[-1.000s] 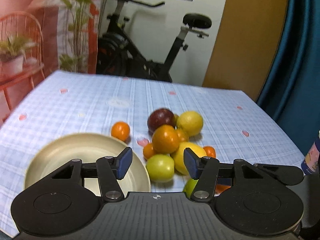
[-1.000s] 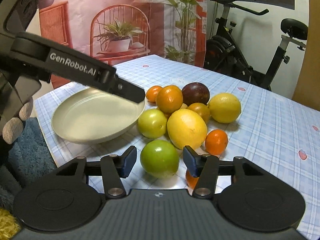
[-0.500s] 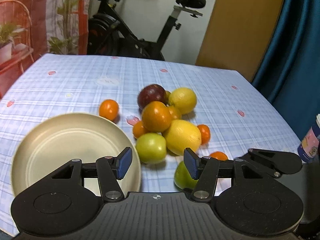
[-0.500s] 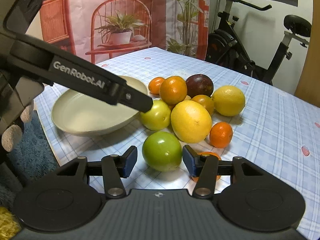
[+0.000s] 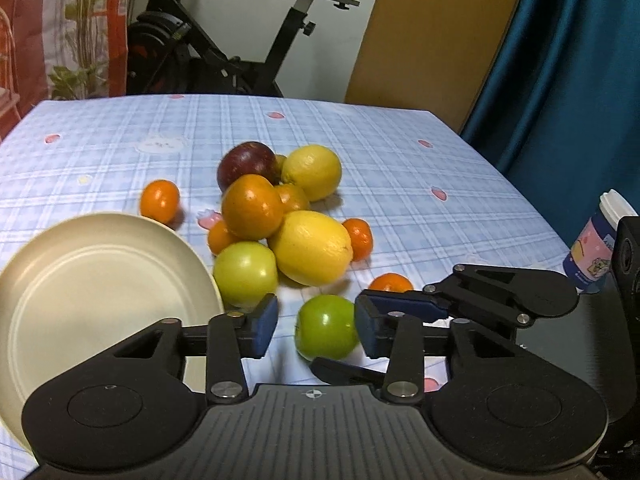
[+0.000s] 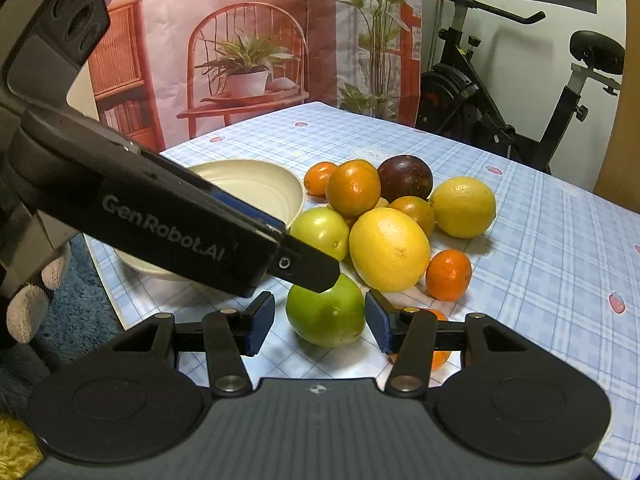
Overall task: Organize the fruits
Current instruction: 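Move the left gripper down toward the green apple beside the plate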
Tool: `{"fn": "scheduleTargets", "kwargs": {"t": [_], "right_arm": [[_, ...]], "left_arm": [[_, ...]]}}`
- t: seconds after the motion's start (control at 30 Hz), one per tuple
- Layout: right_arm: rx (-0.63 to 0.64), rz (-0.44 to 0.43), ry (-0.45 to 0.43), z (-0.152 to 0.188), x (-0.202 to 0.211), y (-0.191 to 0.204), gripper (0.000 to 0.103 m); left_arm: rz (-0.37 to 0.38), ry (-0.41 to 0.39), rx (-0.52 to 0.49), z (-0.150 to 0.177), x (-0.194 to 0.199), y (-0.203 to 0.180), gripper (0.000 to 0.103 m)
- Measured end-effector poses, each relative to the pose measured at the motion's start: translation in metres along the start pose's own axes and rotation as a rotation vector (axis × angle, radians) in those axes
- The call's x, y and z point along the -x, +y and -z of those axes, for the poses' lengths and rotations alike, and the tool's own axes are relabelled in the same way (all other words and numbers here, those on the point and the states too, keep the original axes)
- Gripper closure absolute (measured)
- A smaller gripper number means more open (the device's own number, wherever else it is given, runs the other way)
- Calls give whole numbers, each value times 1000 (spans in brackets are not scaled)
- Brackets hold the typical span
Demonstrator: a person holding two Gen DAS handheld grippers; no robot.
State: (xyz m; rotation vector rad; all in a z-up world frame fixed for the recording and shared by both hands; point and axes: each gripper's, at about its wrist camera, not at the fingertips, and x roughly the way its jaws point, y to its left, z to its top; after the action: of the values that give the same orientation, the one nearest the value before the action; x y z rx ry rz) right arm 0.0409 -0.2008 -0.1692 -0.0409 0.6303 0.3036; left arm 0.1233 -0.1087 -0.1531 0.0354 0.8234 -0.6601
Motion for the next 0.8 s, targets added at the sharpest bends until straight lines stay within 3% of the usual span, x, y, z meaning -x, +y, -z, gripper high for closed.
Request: {"fn": "scheduleTargets", "kwargs": {"t": [0.3, 0.73, 0.8], "right_arm": [[-1, 4, 0, 0, -1, 0, 50], [-19, 18, 29, 2, -7, -4, 50], [-17, 15, 26, 3, -8, -3, 55]], "left_arm": [[32, 42, 20, 2, -12, -1, 62], [-8, 21, 35, 0, -7, 3, 59], [-8, 22, 37, 0, -8, 3, 59]]}}
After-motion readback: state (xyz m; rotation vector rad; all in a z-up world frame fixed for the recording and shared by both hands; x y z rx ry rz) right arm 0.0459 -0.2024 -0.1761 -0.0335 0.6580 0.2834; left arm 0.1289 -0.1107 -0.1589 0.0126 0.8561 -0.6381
